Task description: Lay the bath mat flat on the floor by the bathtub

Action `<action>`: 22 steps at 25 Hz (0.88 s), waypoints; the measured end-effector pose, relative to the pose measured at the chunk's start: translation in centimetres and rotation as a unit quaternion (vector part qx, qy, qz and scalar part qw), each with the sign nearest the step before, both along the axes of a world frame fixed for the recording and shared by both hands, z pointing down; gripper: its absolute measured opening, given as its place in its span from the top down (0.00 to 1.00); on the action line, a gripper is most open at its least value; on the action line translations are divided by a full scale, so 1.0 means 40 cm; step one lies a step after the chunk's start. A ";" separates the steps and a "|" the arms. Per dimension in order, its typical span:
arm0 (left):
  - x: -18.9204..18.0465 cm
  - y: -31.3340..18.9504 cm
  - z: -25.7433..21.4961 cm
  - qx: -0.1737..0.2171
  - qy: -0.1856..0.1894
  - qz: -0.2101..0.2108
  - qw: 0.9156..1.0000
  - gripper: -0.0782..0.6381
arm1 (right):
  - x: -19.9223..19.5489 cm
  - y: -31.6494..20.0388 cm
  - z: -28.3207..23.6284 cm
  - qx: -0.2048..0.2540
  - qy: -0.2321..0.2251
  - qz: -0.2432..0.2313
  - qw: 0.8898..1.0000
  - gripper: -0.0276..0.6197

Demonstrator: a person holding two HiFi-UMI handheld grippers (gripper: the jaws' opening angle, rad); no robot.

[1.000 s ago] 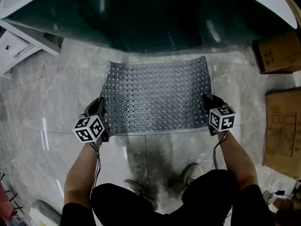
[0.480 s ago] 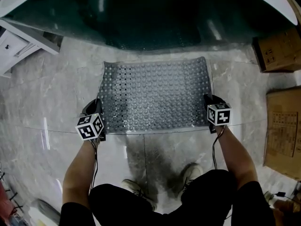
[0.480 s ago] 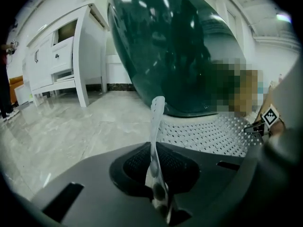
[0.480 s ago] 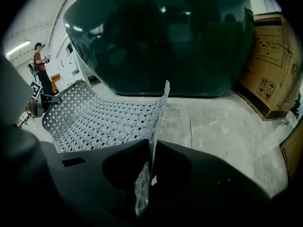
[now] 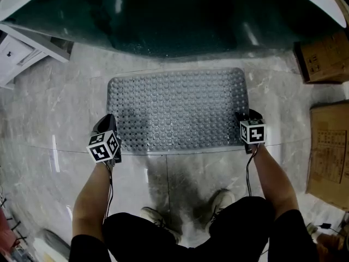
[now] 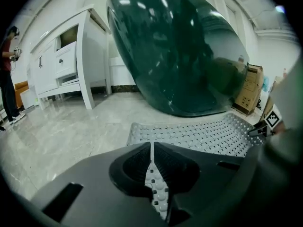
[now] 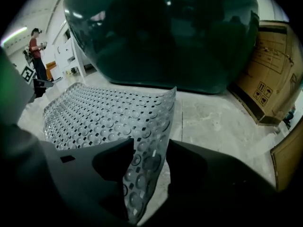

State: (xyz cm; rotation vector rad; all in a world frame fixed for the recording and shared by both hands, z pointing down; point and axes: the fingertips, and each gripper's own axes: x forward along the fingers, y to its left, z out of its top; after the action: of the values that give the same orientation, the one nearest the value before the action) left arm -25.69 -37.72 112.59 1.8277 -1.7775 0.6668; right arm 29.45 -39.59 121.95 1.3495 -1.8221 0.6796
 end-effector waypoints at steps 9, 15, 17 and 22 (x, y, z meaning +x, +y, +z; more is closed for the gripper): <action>0.041 -0.008 -0.025 0.014 0.011 0.022 1.000 0.85 | 0.029 0.001 -0.022 0.017 0.008 0.006 1.000 0.58; 0.052 -0.008 -0.054 0.027 0.018 0.029 0.999 0.85 | 0.001 -0.013 -0.069 0.041 -0.009 -0.001 0.999 0.58; 0.056 -0.007 -0.065 0.031 0.023 0.032 0.999 0.85 | -0.030 -0.018 -0.094 0.054 -0.022 -0.011 0.998 0.61; 0.094 -0.005 -0.104 0.042 0.035 0.058 0.997 0.85 | -0.140 -0.032 -0.179 0.092 -0.050 -0.057 0.993 0.92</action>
State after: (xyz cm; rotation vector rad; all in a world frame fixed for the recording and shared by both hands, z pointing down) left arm -21.94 -37.92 108.44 1.9981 -1.6875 0.5729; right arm 23.83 -40.89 114.78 1.3362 -2.0675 0.5380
